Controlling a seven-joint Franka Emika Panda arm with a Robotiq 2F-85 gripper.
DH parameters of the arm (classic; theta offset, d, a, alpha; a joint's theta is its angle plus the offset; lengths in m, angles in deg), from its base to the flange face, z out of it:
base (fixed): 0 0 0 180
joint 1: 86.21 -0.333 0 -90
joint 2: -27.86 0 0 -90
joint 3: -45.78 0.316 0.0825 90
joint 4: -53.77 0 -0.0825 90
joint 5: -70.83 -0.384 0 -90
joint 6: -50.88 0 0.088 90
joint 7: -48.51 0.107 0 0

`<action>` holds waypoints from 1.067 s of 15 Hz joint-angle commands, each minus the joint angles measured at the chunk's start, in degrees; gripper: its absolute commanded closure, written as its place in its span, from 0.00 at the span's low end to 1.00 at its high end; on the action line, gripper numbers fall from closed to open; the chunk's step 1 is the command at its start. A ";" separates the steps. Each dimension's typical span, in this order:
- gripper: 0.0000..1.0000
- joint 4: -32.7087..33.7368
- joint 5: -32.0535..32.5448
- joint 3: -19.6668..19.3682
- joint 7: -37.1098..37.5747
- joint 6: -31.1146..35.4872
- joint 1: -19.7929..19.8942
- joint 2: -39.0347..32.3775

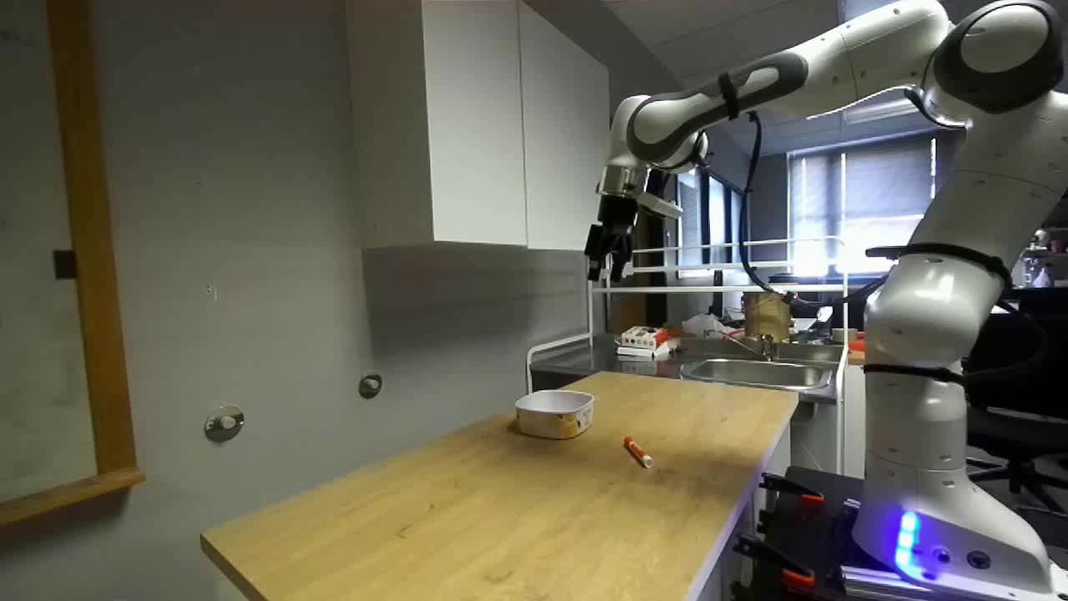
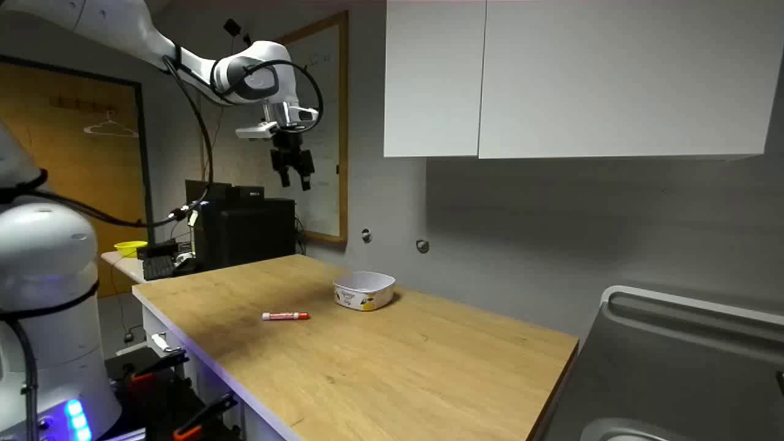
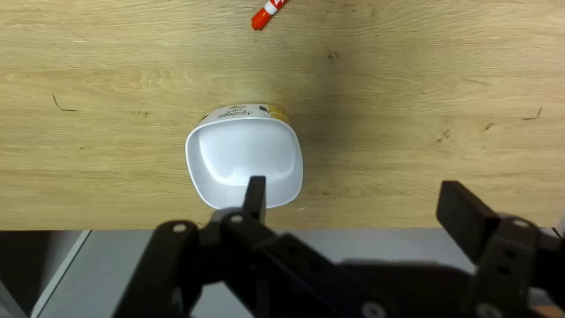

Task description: Put the marker inside the bowl

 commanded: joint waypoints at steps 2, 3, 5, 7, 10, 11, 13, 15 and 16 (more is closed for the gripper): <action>0.00 0.12 -0.09 0.18 -0.09 -0.13 0.23 -0.03; 0.00 0.12 -0.09 0.18 -0.09 -0.13 0.23 -0.03; 0.00 0.12 -0.09 0.18 -0.09 -0.13 0.23 -0.03; 0.00 0.12 -0.09 0.18 -0.09 -0.13 0.23 -0.03; 0.00 0.48 0.04 0.14 0.00 0.11 0.36 -0.83; 0.00 0.75 0.08 0.07 0.04 0.21 0.47 -1.46; 0.00 1.39 0.54 -0.17 0.17 0.37 1.00 -3.55; 0.00 1.75 1.24 -0.60 0.09 0.66 1.77 -6.17; 0.00 1.92 1.66 -0.79 0.07 0.84 2.23 -7.81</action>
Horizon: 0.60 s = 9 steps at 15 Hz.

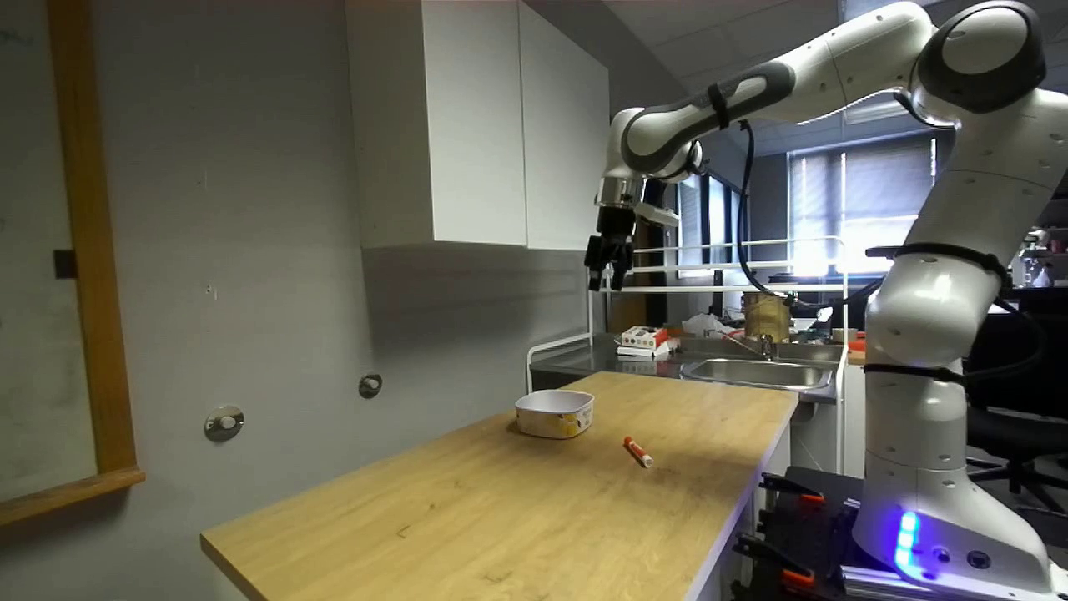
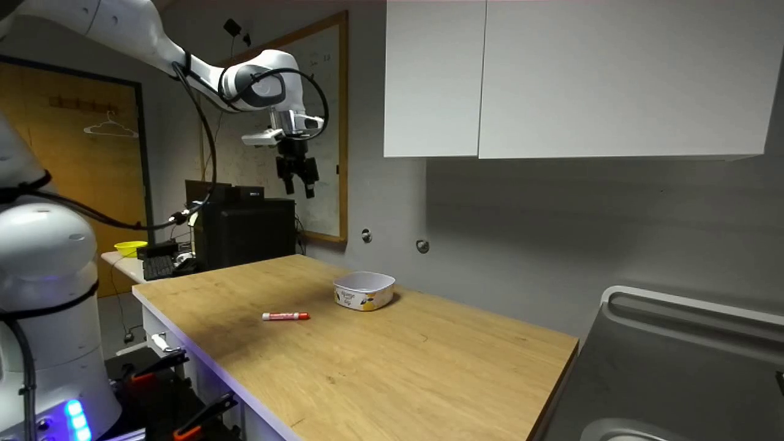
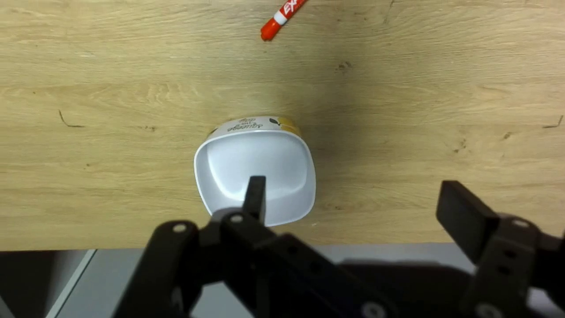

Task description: Put the marker inside the bowl

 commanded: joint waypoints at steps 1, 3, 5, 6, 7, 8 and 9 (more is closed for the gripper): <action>0.00 2.08 1.59 -0.62 0.14 0.83 1.56 -6.57; 0.00 2.80 2.64 -0.84 0.71 0.80 2.38 -10.30; 0.00 3.41 3.77 -1.13 0.99 -0.48 3.01 -13.98; 0.00 3.50 4.43 -1.20 1.13 -0.90 3.21 -15.42; 0.00 3.42 5.24 -1.24 1.67 -1.28 3.48 -16.76; 0.00 3.15 6.02 -1.37 1.81 -1.99 3.69 -17.71; 0.00 3.07 6.49 -1.55 1.73 -2.47 3.82 -18.64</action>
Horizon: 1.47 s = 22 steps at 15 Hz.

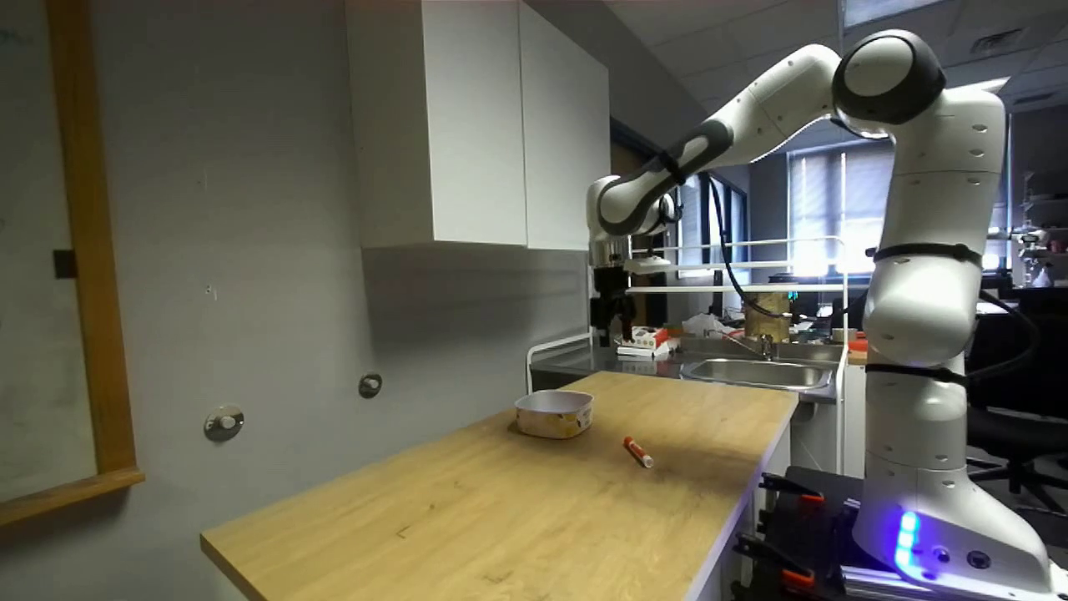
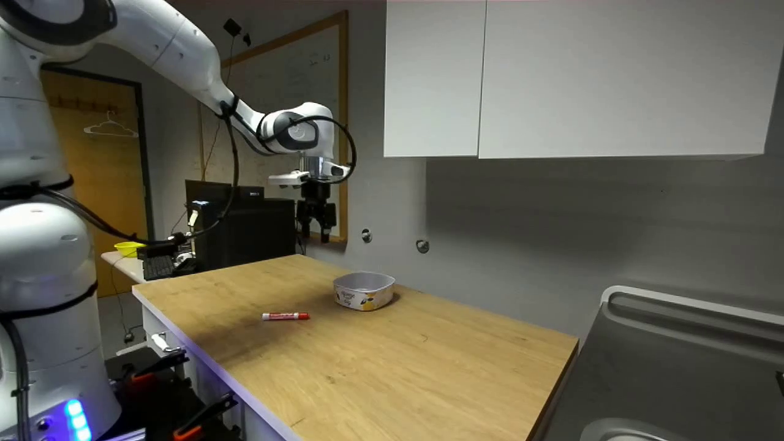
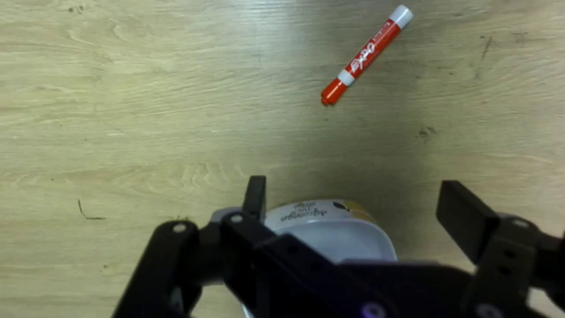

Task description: Put the marker inside the bowl

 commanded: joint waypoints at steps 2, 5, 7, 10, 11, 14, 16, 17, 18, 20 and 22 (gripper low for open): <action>0.00 1.84 2.58 -0.86 1.12 -4.14 0.53 -5.20; 0.00 0.23 1.49 -1.12 0.11 -2.27 0.36 -4.46; 0.00 0.24 1.48 -1.14 0.11 -2.22 0.32 -4.46; 0.00 3.47 0.85 -1.08 -0.43 -3.48 0.15 -8.59; 0.00 4.66 0.79 -0.95 -0.37 -4.01 0.02 -10.78; 0.00 7.31 0.78 -0.43 -0.03 -4.78 -0.70 -16.47; 0.00 9.02 0.36 -0.08 0.44 -4.93 -1.32 -19.63; 0.00 9.84 0.28 0.07 0.85 -4.98 -1.62 -20.98; 0.00 10.64 -0.11 0.19 1.39 -4.97 -1.89 -22.05; 0.00 11.86 -3.03 0.40 1.63 -5.13 -1.97 -23.39; 0.00 11.50 -6.02 0.60 0.08 -4.72 -1.63 -23.67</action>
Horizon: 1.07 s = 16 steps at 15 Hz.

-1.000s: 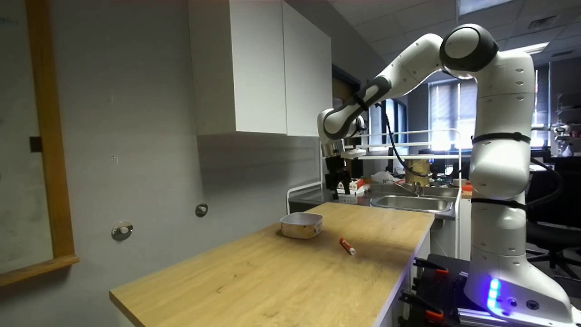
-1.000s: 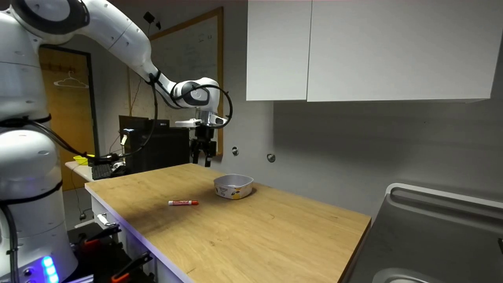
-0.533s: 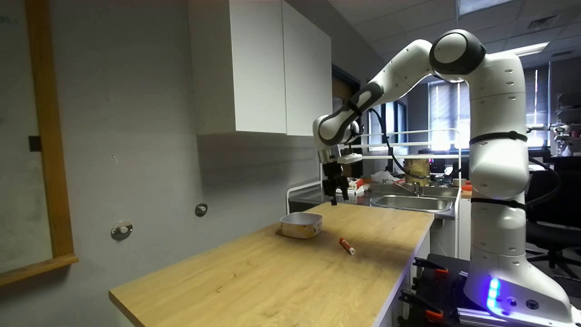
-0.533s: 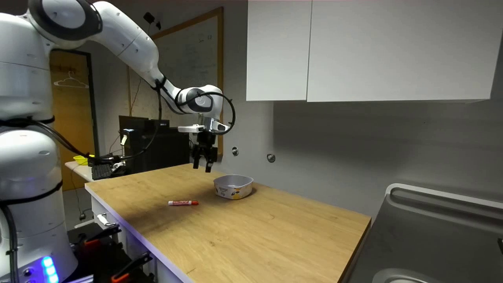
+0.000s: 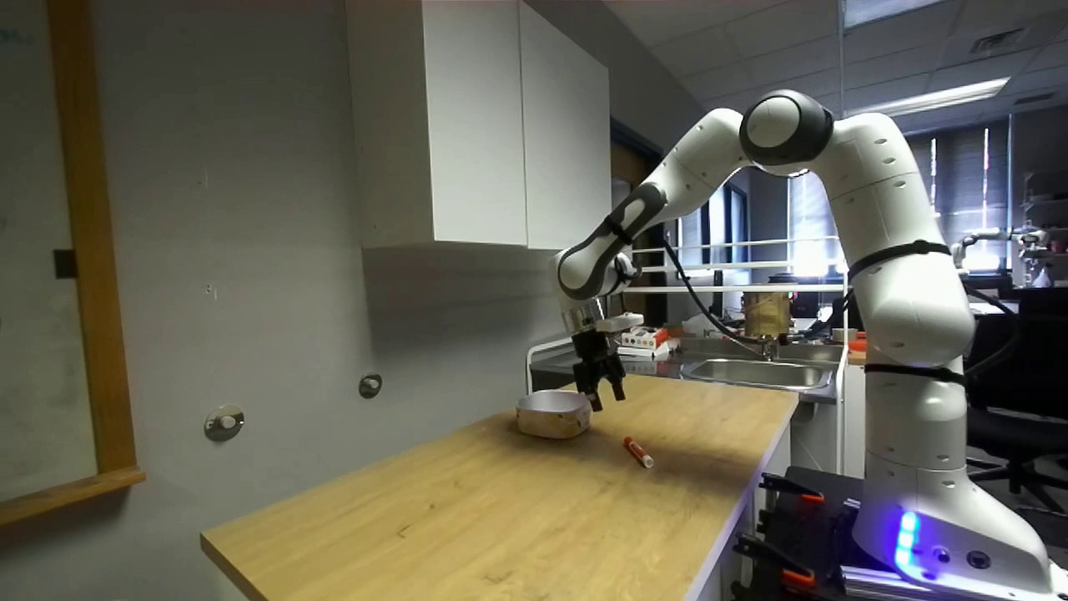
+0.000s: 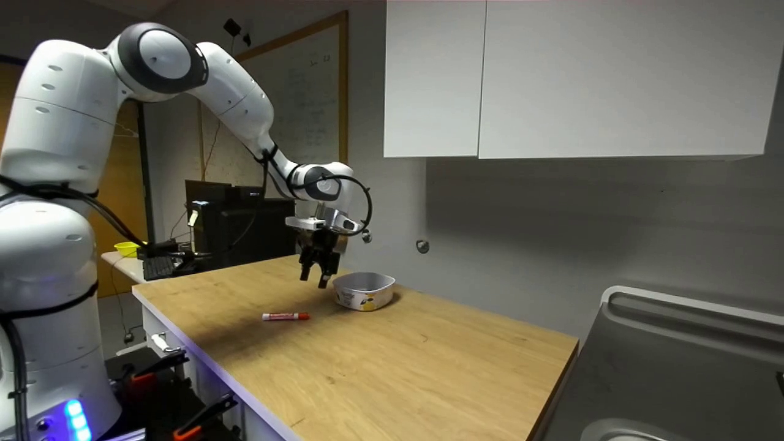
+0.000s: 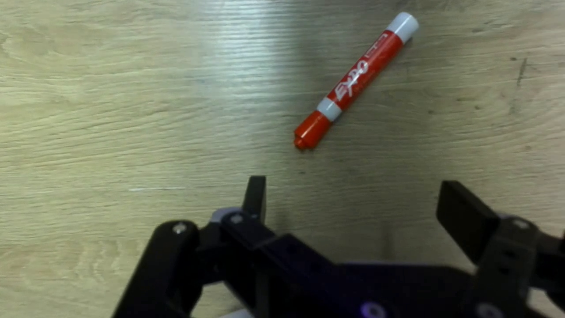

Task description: Put the marker inside the bowl

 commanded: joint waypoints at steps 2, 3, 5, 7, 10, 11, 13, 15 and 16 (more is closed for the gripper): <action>0.00 1.00 -4.41 0.31 -0.93 -0.65 0.65 -2.15; 0.00 0.46 -5.13 0.06 -0.65 -0.24 0.97 -2.78; 0.00 -0.40 -7.24 -0.33 -0.40 0.41 1.84 -4.23; 0.00 -1.90 -9.93 -0.68 0.17 1.79 2.79 -5.68; 0.00 -4.62 -16.03 -0.64 -0.50 4.24 4.63 -7.39; 0.00 -5.57 -18.01 -0.55 -0.73 5.32 5.14 -7.81; 0.00 -7.97 -21.73 -0.44 -0.34 7.47 5.84 -7.56; 0.00 -11.70 -25.09 -0.48 1.26 10.38 5.77 -5.13; 0.00 -13.48 -26.54 -0.53 1.97 11.77 5.57 -3.77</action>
